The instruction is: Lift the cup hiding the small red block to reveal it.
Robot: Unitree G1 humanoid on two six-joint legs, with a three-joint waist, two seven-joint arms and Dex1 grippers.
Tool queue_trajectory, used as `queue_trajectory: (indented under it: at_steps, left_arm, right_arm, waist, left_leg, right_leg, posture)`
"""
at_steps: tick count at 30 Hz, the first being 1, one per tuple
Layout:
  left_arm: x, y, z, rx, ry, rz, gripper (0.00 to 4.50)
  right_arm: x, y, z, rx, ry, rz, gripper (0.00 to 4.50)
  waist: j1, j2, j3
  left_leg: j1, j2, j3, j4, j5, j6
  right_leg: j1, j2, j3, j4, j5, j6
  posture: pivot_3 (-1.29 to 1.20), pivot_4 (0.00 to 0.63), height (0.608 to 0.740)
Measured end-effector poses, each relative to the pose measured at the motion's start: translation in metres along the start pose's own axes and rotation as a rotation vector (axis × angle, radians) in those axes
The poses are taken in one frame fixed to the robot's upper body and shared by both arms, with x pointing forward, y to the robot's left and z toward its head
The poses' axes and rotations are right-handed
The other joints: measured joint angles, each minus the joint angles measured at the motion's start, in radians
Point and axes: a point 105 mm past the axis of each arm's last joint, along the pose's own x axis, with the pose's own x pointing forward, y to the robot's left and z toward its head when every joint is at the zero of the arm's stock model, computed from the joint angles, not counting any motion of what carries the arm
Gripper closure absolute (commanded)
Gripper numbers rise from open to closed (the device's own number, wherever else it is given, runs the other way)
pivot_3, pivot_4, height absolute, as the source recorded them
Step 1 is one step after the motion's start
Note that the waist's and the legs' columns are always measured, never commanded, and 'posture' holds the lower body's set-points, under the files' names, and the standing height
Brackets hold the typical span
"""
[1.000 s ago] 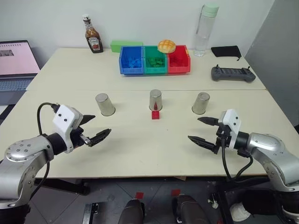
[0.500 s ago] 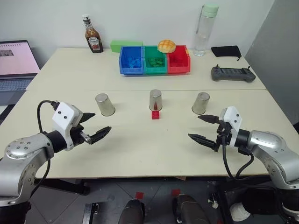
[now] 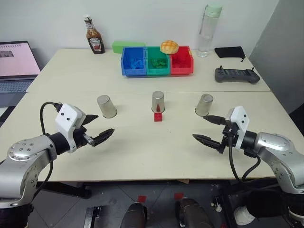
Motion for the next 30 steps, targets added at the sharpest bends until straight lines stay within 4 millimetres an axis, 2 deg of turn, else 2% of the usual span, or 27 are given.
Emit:
queue_trajectory:
  at_steps: [30]
  left_arm:
    - [0.0, -0.0002, -0.0005, 0.003, 0.005, -0.001, 0.0]
  right_arm:
    - [0.0036, 0.0004, -0.0001, 0.015, -0.006, 0.01, 0.0]
  waist:
    - [0.0, 0.0, 0.0]
  left_leg:
    - [0.0, 0.0, 0.0, 0.0, 0.0, 0.0]
  right_leg:
    - [0.0, 0.0, 0.0, 0.0, 0.0, 0.0]
  posture:
    - [0.0, 0.15, 0.74]
